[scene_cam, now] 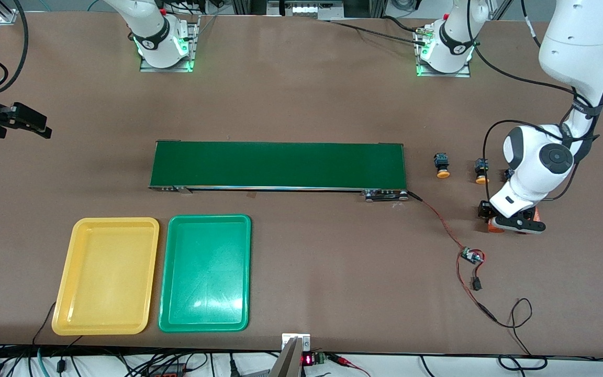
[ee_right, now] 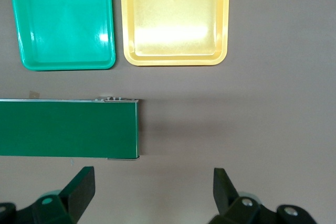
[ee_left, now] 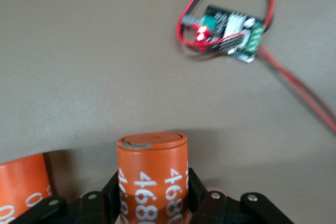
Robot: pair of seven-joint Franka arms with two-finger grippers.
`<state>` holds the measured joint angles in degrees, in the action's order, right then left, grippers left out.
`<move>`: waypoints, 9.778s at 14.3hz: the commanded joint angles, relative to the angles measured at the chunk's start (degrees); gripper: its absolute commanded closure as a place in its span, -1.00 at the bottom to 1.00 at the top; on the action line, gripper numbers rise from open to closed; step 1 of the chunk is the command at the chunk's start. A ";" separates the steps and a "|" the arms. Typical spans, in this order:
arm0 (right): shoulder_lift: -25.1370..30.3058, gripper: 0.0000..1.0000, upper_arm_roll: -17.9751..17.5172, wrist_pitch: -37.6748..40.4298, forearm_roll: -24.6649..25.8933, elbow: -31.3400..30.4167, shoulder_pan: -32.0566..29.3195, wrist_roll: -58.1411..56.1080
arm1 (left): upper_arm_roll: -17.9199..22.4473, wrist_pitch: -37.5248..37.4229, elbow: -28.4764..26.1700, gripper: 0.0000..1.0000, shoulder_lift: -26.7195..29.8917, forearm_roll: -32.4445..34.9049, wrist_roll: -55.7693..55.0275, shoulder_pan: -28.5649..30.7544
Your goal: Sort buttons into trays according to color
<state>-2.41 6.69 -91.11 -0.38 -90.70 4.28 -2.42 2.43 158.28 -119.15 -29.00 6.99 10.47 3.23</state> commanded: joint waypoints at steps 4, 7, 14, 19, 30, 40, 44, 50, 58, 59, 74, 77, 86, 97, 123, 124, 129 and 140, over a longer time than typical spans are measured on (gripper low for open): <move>0.57 -1.00 -0.28 0.06 0.91 -0.18 0.20 -0.22 | -6.81 -14.02 -0.03 0.40 9.56 0.75 3.58 0.73; 0.57 -1.00 -0.28 0.06 0.91 -0.18 0.20 -0.22 | -13.48 -24.90 1.37 0.39 13.53 0.75 5.96 0.64; 0.57 -1.00 -0.28 0.06 0.91 -0.09 0.20 -0.22 | -26.76 -44.20 8.67 0.49 12.58 0.31 18.57 0.03; 0.57 -1.00 -0.19 -0.03 0.91 -0.18 0.20 -0.22 | -32.47 -41.31 8.94 0.54 8.10 -2.94 37.65 -0.59; 0.48 -1.00 -0.19 -0.12 0.99 -0.09 0.11 -0.22 | -34.33 -24.85 0.50 -1.00 6.15 -2.50 45.17 -1.38; 0.48 -1.00 -0.19 -0.38 0.91 -0.09 0.20 -0.22 | -33.63 -46.48 4.36 -1.00 15.38 -2.59 16.28 8.61; 0.48 -1.00 -0.19 -0.47 0.99 -0.09 0.20 -0.22 | -33.37 -49.98 6.38 -1.00 16.70 -2.59 -4.43 13.99; 0.48 -1.00 -0.19 -0.38 0.99 -0.18 0.11 -0.22 | -33.19 -56.86 8.77 -1.00 12.04 -1.54 -11.68 21.47; 0.48 -1.00 -0.19 -0.38 0.91 -0.18 0.11 -0.22 | -33.10 -29.38 -11.78 -1.00 11.96 -1.54 -20.31 21.91; 0.48 -1.00 -0.19 -0.38 0.91 -0.18 0.11 -0.22 | -33.10 -26.30 -13.55 -1.00 11.69 -1.54 -20.31 21.91; 0.48 -1.00 -0.19 -0.29 0.99 -0.18 0.20 -0.22 | -35.90 -41.68 -4.55 0.55 13.62 -1.27 -20.49 22.17; 0.48 -1.00 -0.19 -0.38 0.99 -0.09 0.20 -0.22 | -42.30 -48.50 1.81 0.51 12.66 -2.07 -20.57 21.65; 0.13 -1.00 -0.19 -0.56 0.99 -0.09 -0.06 0.13 | -46.20 -39.36 4.36 0.43 2.46 -1.45 -34.63 12.51; 0.13 -1.00 -0.10 -0.03 1.08 0.26 0.02 0.31 | -46.11 -55.59 16.38 -1.00 3.69 -1.10 -39.74 15.75; -18.23 -1.00 -0.28 -15.65 -9.36 0.44 27.07 18.89 | -44.53 -26.70 -11.11 -0.08 -0.17 24.30 -16.36 47.48; -19.37 -1.00 -0.28 -17.67 -10.25 0.44 28.92 23.47 | -44.62 -26.97 -11.10 0.06 -0.18 24.30 -16.01 47.83; -24.56 -1.00 -0.28 -29.01 -10.43 0.53 39.03 35.90 | -48.55 -37.31 -6.29 0.56 1.49 24.13 -16.80 47.93; -32.48 -1.00 0.07 -32.11 -9.73 7.82 45.90 42.41 | -66.15 -50.80 7.18 0.55 -2.71 12.09 -18.38 45.29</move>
<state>-34.25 6.10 -123.59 -9.95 -84.43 49.83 39.38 -63.60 106.39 -113.73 -28.33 21.81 -7.58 48.49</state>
